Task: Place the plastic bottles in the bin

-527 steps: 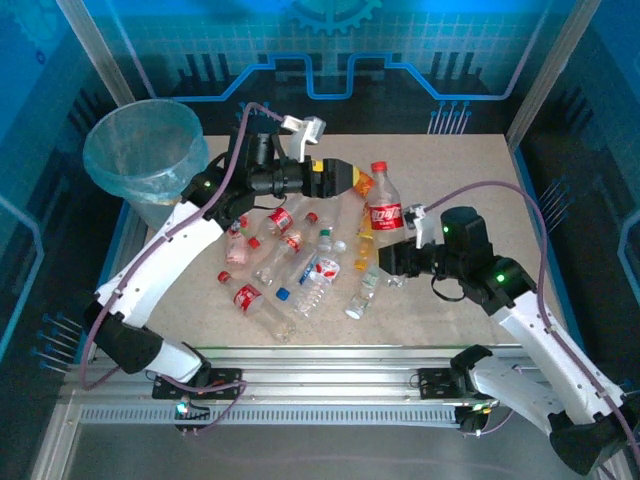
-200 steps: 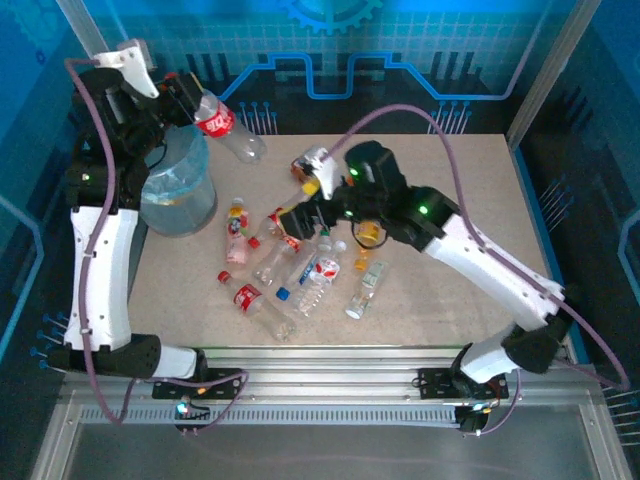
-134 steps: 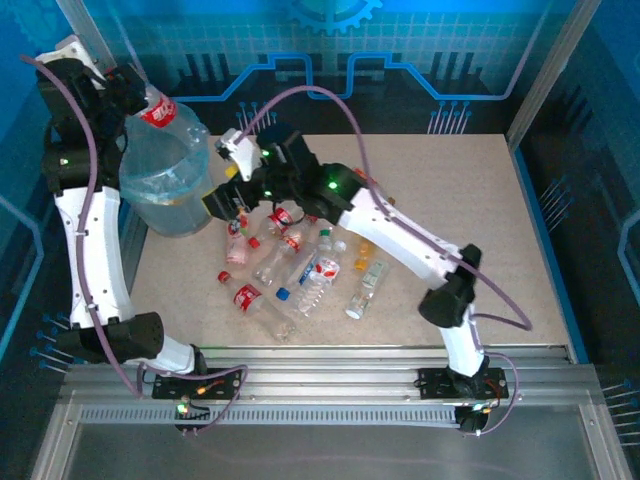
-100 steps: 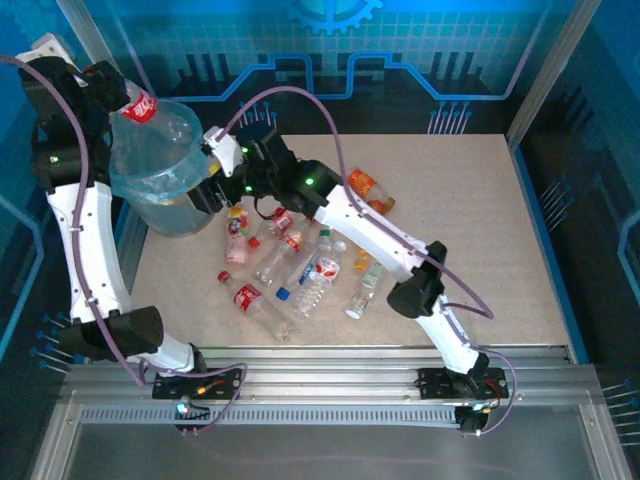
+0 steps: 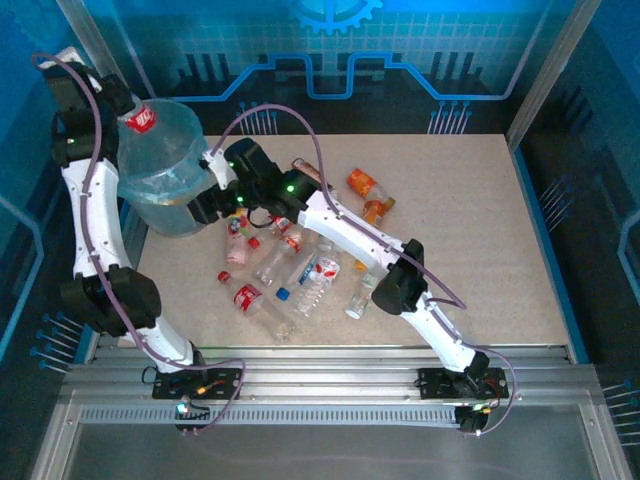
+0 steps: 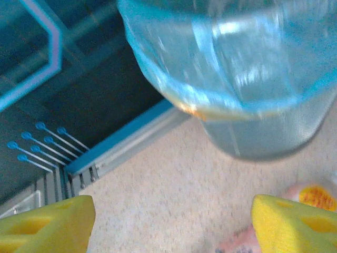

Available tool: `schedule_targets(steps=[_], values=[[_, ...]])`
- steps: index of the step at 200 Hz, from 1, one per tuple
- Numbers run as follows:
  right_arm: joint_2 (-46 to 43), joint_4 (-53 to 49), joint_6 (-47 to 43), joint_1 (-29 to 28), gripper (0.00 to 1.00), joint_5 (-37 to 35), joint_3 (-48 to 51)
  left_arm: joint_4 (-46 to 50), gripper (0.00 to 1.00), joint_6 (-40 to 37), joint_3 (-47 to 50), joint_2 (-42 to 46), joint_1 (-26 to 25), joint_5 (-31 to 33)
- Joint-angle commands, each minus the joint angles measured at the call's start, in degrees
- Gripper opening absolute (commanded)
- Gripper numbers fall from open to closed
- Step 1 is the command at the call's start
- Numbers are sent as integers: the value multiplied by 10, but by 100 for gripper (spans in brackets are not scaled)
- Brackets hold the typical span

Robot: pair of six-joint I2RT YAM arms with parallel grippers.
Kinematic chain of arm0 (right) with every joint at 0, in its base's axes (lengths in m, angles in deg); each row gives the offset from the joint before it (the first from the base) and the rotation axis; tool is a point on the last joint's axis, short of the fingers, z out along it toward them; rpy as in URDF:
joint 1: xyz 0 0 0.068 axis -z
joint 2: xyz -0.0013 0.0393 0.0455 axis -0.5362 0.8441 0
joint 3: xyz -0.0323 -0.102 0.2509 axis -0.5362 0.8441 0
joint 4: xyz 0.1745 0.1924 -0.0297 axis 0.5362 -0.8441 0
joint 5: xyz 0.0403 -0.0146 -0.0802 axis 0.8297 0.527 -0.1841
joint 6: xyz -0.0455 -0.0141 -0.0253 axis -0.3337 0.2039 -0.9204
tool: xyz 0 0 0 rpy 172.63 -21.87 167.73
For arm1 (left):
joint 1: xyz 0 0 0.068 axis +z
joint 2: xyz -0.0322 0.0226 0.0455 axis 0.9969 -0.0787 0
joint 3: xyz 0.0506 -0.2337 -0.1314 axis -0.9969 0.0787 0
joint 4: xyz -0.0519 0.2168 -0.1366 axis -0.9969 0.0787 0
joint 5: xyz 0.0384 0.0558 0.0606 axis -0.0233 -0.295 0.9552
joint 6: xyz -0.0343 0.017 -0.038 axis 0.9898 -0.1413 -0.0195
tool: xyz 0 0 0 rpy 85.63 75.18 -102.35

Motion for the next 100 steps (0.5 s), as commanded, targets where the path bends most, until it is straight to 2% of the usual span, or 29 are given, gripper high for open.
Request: schedule_targets(steps=[1,49,100], values=[[-59,-27,30,8,79,4,49,-59,0,-28,41,-4,3,-9],[-121,-27,34,8,79,4,142,-57,5,-52,89,-38,-2,-43],[-134,-25,38,10,79,0,154,-60,13,-60,132,-66,-40,-53]])
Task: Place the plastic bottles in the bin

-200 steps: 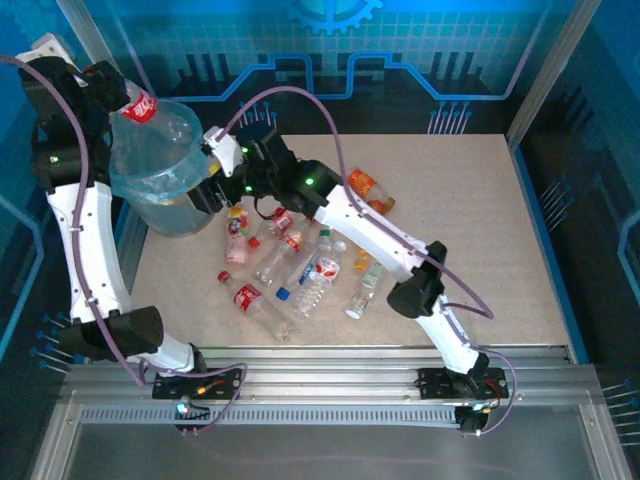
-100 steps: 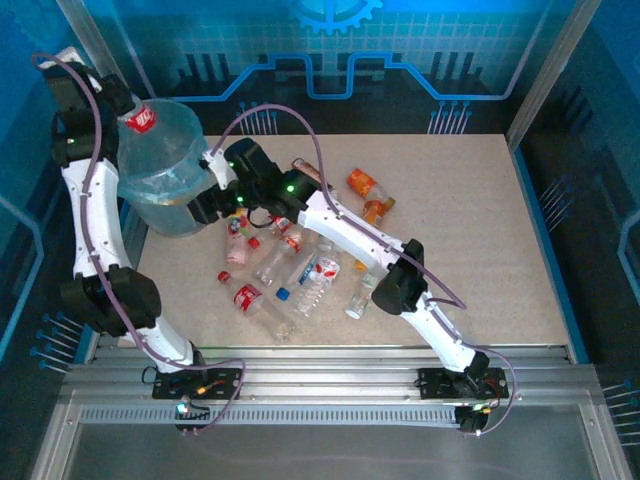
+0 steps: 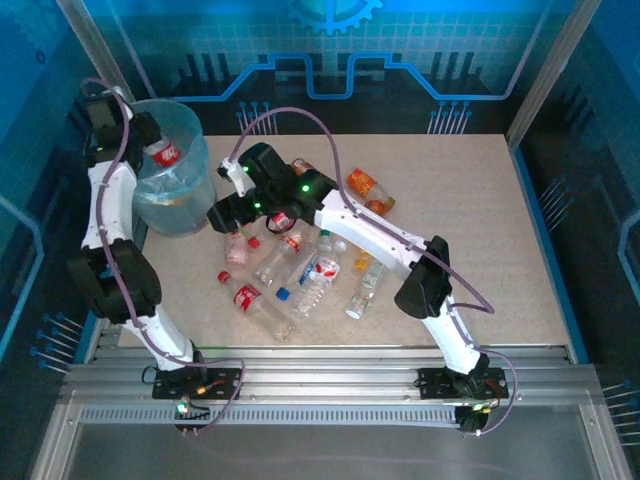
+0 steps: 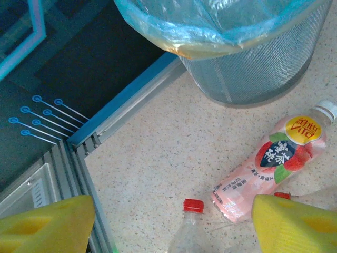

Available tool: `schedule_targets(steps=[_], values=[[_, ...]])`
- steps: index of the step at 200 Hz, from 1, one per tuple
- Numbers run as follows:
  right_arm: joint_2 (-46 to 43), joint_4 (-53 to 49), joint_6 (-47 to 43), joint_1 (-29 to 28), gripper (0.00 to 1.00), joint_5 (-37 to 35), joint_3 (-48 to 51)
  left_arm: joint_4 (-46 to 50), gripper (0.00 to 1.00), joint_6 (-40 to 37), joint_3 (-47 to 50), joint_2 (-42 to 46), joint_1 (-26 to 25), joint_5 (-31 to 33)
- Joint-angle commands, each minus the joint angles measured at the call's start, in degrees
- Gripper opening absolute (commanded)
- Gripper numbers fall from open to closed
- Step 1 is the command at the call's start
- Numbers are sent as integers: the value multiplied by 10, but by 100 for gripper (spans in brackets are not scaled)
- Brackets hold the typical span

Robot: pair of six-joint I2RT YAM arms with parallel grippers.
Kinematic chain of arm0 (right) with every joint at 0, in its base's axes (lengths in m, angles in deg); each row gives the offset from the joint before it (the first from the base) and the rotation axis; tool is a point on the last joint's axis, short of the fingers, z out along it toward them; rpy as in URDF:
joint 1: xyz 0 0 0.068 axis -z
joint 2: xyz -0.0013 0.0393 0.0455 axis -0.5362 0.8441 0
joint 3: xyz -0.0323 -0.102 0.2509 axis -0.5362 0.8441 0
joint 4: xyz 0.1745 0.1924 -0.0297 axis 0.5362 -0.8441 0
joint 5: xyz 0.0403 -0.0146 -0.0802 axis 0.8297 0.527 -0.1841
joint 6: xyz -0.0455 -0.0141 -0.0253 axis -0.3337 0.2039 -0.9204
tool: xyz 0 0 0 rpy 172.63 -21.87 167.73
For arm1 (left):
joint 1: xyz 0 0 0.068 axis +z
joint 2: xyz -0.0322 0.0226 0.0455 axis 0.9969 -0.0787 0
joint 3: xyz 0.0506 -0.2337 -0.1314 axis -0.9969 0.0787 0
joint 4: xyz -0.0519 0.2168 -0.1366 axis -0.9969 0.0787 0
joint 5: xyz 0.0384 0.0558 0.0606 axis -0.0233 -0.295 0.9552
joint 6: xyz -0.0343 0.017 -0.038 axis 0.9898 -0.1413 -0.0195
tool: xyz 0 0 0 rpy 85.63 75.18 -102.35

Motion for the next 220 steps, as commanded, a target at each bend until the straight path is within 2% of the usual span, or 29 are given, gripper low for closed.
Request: schedule_targets(steps=[1,24,38,47,79,155,191,220], values=[[-19,-2,11,5,79,0,2,-19,13,-17,15,-11,-24,-20],[-23,-6,13,5,79,2,0,-13,23,-26,18,-24,-37,-21],[-27,-10,14,5,79,-1,3,-5,40,-24,13,-27,-37,-22],[-30,-12,13,5,79,-2,5,-1,47,-24,8,-27,-38,-21],[-39,-16,14,5,79,-2,10,12,60,-25,-11,-19,-38,-21],[-91,-29,10,5,80,-12,40,41,62,-17,-45,47,-38,-22],[-154,-26,8,7,80,-34,114,51,63,-5,-38,104,-42,-27],[-225,-19,25,21,80,-64,217,58,64,-2,0,166,-63,-28]])
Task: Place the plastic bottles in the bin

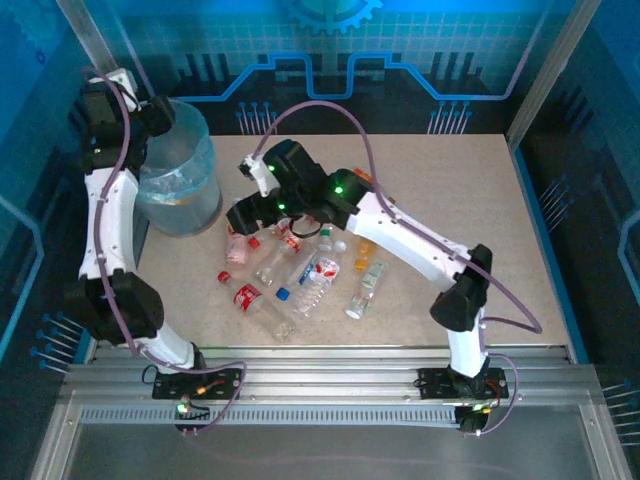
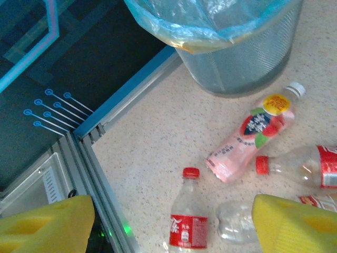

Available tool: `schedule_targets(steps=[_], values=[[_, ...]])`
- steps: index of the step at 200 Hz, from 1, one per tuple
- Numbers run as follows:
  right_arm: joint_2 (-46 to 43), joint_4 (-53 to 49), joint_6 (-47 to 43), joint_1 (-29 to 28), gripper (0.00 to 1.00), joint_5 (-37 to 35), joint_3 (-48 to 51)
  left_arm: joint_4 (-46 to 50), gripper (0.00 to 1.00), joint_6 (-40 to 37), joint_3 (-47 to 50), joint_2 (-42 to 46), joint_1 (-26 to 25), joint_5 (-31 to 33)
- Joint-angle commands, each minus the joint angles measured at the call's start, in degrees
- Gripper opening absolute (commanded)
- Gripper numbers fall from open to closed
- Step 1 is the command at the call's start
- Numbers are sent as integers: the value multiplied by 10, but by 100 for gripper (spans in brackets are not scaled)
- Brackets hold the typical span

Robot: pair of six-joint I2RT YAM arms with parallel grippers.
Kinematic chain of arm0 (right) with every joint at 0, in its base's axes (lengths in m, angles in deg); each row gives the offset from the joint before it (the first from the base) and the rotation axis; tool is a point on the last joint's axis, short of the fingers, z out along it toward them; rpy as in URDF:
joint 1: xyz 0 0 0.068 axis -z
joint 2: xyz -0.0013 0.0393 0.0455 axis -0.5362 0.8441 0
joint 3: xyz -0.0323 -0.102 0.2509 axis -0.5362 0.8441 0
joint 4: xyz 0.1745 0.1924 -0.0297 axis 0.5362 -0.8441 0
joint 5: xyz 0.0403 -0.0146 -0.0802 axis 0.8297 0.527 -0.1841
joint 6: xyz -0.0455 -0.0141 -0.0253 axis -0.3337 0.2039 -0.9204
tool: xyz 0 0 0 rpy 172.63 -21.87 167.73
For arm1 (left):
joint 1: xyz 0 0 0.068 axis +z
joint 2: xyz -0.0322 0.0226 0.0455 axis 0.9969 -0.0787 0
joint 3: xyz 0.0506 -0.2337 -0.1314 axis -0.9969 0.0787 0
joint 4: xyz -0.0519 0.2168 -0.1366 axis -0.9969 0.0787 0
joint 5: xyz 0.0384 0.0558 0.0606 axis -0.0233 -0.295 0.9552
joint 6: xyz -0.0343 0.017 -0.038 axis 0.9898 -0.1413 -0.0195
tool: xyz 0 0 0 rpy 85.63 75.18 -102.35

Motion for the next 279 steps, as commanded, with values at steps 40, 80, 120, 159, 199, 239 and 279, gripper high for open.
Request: schedule_targets(steps=[40,80,120,159,199,239,279], values=[[-184,7,43,55,80,-81,252,17,63,-25,99,148,-98,-3],[-270,-43,1,125,81,-92,361,43,63,-56,164,199,-220,14],[-355,-12,-155,108,81,-74,444,109,64,-99,196,212,-344,14],[-347,8,-114,18,75,-86,461,162,65,-16,276,249,-384,-3],[-252,21,-6,-96,68,-142,444,228,65,73,363,302,-384,34],[-137,21,20,-163,70,-166,388,278,72,114,424,383,-380,143],[-39,7,24,-180,71,-178,325,296,78,157,466,457,-344,186]])
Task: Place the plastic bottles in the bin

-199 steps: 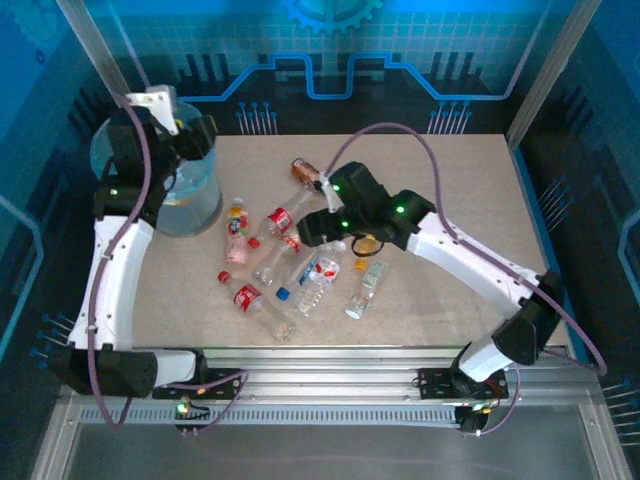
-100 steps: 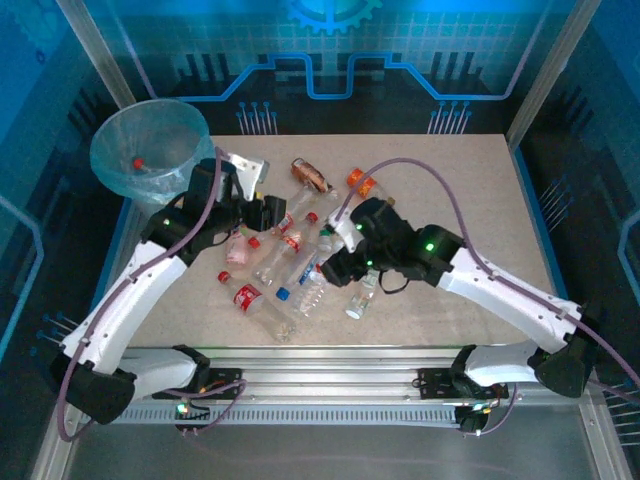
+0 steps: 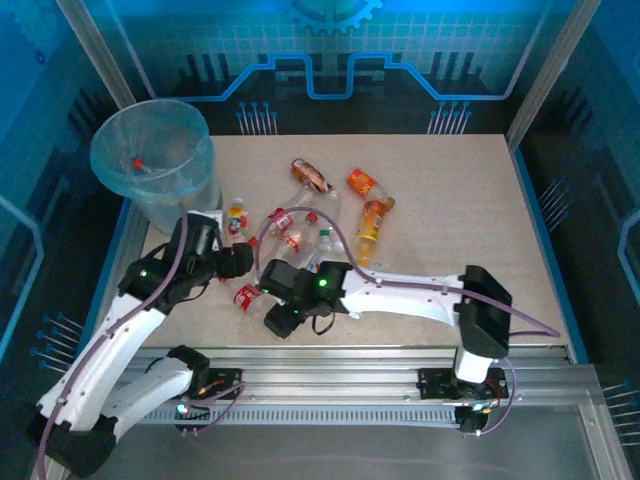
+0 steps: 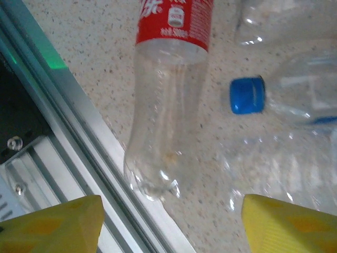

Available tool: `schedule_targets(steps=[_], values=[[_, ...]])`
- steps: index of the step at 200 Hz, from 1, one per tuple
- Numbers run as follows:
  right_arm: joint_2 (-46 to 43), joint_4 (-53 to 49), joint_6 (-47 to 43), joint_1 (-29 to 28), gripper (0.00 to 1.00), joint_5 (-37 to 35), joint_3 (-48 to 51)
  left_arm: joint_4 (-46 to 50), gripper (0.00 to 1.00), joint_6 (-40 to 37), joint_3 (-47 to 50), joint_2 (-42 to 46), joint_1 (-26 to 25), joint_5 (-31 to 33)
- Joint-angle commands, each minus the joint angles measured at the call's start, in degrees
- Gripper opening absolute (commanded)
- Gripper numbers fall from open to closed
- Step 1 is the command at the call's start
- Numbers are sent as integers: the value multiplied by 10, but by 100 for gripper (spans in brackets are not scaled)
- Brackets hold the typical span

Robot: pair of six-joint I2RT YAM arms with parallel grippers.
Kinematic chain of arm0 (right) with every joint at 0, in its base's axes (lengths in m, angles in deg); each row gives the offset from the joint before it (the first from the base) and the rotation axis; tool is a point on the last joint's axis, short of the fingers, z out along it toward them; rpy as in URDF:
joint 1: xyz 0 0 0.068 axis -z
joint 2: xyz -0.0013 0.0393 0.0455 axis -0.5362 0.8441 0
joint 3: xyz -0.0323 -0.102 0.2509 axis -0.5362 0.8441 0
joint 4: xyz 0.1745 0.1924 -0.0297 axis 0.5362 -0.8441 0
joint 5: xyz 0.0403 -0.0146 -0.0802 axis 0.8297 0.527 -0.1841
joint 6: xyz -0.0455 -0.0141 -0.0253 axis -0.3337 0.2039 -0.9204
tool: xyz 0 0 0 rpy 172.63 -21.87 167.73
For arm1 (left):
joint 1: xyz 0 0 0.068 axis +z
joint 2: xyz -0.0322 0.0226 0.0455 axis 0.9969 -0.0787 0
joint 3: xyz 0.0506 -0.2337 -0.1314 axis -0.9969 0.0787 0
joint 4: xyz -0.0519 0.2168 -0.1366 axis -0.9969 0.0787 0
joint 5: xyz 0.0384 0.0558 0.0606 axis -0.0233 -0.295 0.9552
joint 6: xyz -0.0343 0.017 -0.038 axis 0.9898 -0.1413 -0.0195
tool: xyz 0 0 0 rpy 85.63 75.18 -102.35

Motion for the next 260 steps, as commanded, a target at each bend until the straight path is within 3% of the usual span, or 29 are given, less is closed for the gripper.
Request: schedule_targets(steps=[1,70,159,205,260], values=[[39,-9,18,-6,71,-23,-39,30,78,45,22,35,25,49],[147,-11,26,-10,76,-3,-108,11,82,84,81,126,98,46],[243,-33,23,-12,78,-22,-179,21,83,86,97,160,105,25],[259,-39,23,-12,68,-25,-191,30,83,82,89,172,105,28],[202,-44,6,-15,54,-13,-183,45,83,67,33,169,105,32]])
